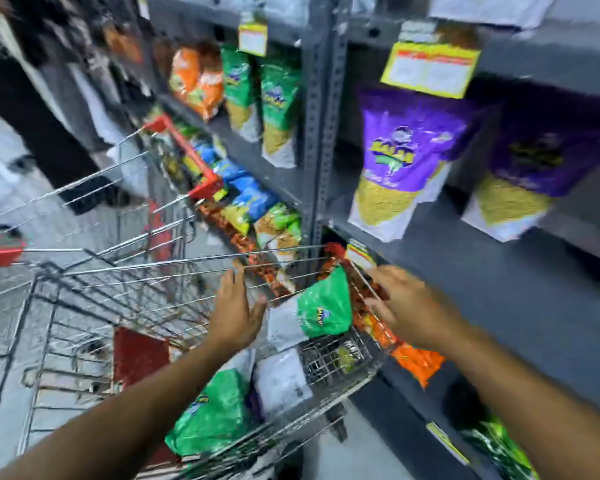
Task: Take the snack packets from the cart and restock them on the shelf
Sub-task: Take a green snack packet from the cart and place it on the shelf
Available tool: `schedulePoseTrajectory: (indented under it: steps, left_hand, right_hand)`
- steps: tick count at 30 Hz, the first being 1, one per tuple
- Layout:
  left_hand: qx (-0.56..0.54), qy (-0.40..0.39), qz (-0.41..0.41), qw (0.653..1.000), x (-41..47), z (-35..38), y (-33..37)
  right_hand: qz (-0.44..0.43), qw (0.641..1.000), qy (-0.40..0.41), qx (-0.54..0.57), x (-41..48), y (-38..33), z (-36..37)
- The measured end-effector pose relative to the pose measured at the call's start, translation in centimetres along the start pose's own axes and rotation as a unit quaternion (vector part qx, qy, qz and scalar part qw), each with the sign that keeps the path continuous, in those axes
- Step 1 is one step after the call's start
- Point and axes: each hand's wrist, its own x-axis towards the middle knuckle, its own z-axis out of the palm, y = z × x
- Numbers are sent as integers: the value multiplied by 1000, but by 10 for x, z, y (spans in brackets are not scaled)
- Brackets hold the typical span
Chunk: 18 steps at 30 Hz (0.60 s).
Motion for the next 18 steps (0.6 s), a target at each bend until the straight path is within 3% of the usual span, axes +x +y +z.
schedulePoseTrajectory:
  steps: [3,5,7,9,13,16,18]
  left_hand:
    - [42,-77,-103,991,-5,36,-52]
    - [52,-123,-137,982,-8,66,-72]
    - [42,-158,-140,976,2,97,-82]
    - [40,-200,-125,971,8,126,-80]
    - [27,-251,-123,960,16,174,-74]
    - [-16,-223,-98,970,22,205,-74]
    - [-72,-188,-129,971,30,225,-73]
  right_hand:
    - [156,978,-82,108,39,-8,68]
    - [265,942,-118,170,56,-11,108]
    - [376,895,-121,208,75,-3,147]
    - [430,869,-115,216,84,5,175]
    - [443,871,-98,190,103,16,210]
    - [419,871,-66,246,119,6,217]
    - [380,868,-79,310,130,-6,223]
